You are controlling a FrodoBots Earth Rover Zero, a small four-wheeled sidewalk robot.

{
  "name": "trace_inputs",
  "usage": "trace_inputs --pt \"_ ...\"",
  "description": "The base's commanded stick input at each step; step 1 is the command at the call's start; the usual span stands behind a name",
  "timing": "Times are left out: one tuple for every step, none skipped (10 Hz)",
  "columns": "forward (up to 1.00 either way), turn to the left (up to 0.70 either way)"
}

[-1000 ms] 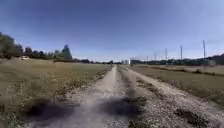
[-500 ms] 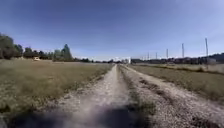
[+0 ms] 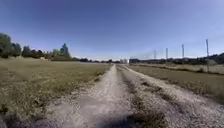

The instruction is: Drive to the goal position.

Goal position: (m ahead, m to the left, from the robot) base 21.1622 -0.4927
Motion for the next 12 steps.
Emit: trace_inputs --pt "0.7 0.0" --pt "0.7 0.0" --pt "0.7 0.0" --pt "0.7 0.0" --pt "0.7 0.0" --pt "0.7 0.0" --pt "0.7 0.0" --pt "0.7 0.0" --pt "0.7 0.0" --pt "0.7 0.0" --pt "0.7 -0.01" --pt "0.7 -0.1"
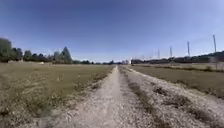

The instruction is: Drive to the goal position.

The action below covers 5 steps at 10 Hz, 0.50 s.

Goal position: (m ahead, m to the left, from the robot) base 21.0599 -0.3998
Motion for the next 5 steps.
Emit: trace_inputs --pt "0.7 -0.17" --pt "0.7 -0.09" --pt "0.7 0.0" --pt "0.7 0.0" --pt "0.7 0.0"
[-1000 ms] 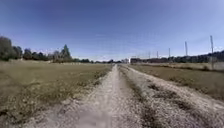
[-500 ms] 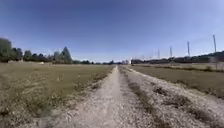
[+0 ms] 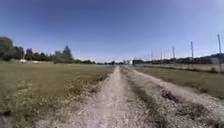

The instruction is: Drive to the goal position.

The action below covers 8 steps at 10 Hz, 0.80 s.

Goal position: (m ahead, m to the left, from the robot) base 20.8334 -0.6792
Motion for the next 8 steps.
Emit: trace_inputs --pt "0.7 0.0" --pt "0.7 0.0" --pt "0.7 0.0" --pt "0.7 0.0" --pt "0.7 0.0" --pt "0.7 0.0" --pt "0.7 0.0" --pt "0.7 0.0"
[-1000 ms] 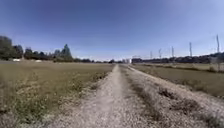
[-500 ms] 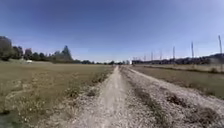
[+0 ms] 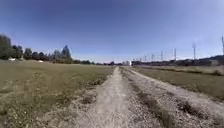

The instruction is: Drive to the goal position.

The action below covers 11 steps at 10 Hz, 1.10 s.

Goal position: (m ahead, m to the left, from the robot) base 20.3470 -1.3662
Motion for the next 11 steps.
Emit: trace_inputs --pt "0.7 0.0" --pt "0.7 0.0" --pt "0.7 0.0" --pt "0.7 -0.01" --pt "0.7 -0.18" --pt "0.7 -0.23" --pt "0.7 -0.09" --pt "0.7 -0.02" --pt "0.7 -0.02" --pt "0.7 -0.34" --pt "0.7 -0.27"
